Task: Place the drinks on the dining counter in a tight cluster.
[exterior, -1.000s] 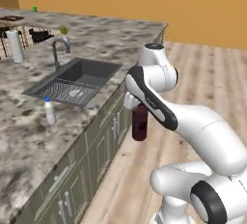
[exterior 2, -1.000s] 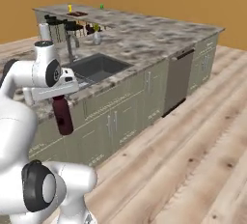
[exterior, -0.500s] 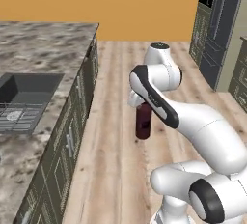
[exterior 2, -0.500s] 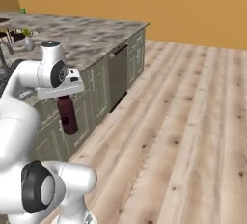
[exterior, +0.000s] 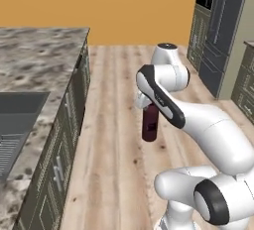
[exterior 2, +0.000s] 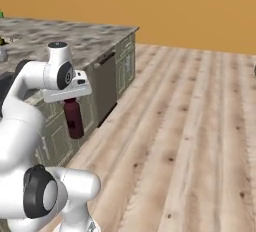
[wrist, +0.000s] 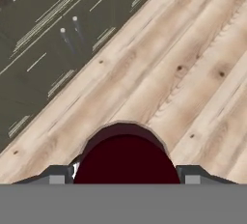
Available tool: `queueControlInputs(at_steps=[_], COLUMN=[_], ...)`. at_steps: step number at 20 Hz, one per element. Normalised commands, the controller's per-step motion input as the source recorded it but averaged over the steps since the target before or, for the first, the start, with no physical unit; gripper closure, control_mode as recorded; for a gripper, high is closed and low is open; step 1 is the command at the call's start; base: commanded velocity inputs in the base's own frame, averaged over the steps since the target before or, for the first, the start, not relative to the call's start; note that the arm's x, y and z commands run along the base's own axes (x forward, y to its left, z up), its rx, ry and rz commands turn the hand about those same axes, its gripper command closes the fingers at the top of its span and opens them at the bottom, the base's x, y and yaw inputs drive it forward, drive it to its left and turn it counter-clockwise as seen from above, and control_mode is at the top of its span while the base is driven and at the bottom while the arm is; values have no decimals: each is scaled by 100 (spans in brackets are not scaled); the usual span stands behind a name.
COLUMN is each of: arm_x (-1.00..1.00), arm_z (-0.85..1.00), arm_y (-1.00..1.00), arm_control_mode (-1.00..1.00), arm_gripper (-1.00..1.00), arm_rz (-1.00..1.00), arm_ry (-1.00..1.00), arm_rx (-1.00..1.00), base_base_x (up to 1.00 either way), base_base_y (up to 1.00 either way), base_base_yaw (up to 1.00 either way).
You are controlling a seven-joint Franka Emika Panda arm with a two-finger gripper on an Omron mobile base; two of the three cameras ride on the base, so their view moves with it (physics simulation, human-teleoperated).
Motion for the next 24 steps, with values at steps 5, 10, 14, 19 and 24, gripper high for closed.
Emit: queueControlInputs(at_steps=[5, 10, 14, 19, 24], arm_x=[0, 0, 0, 0, 0], arm_z=[0, 0, 0, 0, 0], arm_y=[0, 0, 0, 0, 0], arm_control_mode=[100, 100, 100, 100, 100], arm_gripper=[100, 100, 100, 100, 100], arm_rz=[0, 0, 0, 0, 0], arm_ry=[0, 0, 0, 0, 0], arm_rx=[0, 0, 0, 0, 0], base_base_x=[83, 90, 91, 90, 85], base_base_y=[0, 0, 0, 0, -6], base_base_yaw=[-10, -1, 0, 0, 0])
